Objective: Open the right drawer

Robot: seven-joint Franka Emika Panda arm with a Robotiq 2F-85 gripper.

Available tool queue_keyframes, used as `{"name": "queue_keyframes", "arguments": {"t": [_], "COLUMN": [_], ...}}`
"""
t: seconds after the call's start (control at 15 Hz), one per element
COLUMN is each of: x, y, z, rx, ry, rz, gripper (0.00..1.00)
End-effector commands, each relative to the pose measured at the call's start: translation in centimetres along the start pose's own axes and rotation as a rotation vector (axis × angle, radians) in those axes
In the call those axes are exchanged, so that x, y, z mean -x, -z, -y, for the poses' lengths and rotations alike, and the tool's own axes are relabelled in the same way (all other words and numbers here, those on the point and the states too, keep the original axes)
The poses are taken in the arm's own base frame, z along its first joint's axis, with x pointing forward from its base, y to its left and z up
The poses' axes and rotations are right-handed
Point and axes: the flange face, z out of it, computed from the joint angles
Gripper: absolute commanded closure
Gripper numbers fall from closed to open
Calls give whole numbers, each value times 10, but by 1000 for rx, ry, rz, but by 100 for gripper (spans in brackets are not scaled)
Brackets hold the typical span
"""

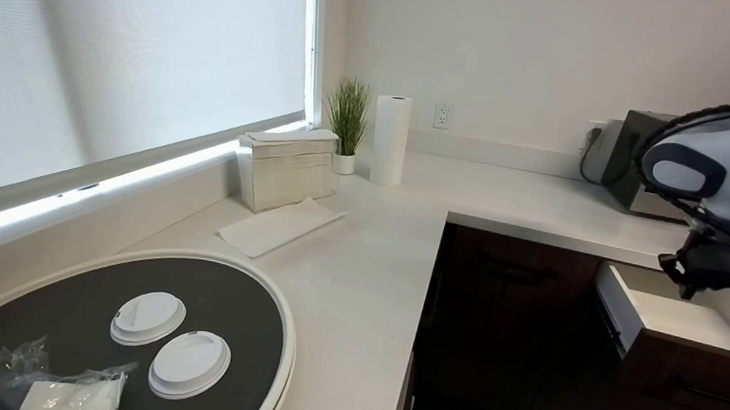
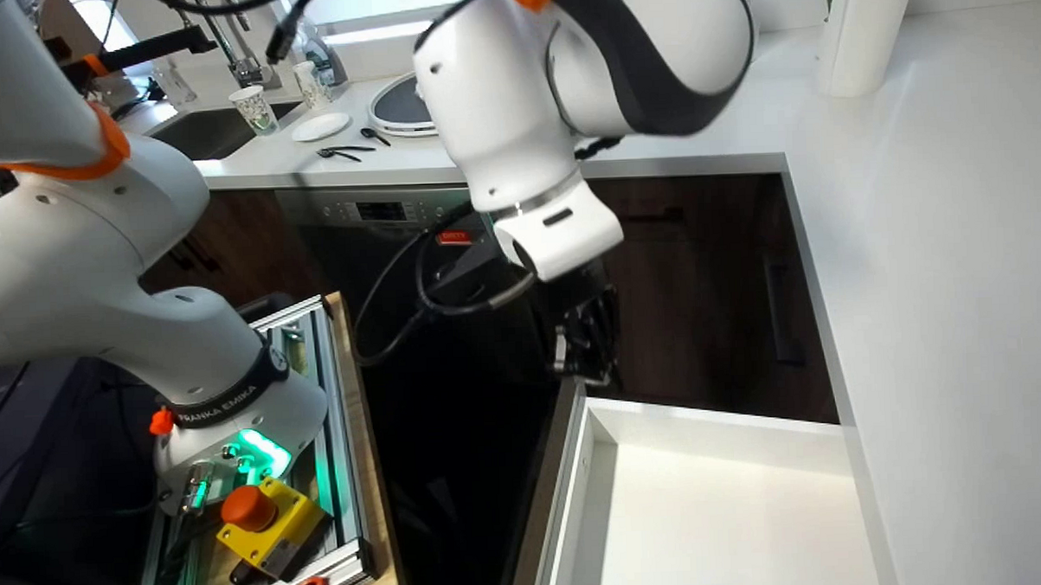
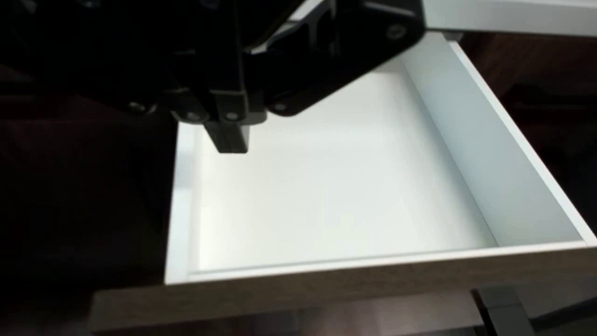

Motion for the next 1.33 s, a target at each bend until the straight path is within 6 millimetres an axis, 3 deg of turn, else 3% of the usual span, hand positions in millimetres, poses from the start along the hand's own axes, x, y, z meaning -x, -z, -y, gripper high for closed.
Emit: {"name": "queue_keyframes", "arguments": {"t": [0.0, 0.07, 0.13, 0.2, 0.47, 0.73, 0.8, 0.87, 0.93, 1.07, 1.27], "x": [20, 22, 25, 31, 50, 73, 74, 70, 71, 70, 70], "y": [61, 75, 91, 106, 179, 229, 214, 221, 221, 220, 220], "z": [9, 12, 13, 16, 15, 31, 27, 33, 35, 34, 34], "rx": [-78, -85, -54, -38, 131, 211, 198, 194, 189, 189, 189], "ry": [9, 25, 47, 59, -12, -3, -1, 2, 6, 5, 3], "rz": [-146, -181, -199, -204, -233, -140, -133, -174, -177, -176, -175], "gripper": [100, 100, 91, 72, 42, 13, 5, 1, 15, 1, 0]}}
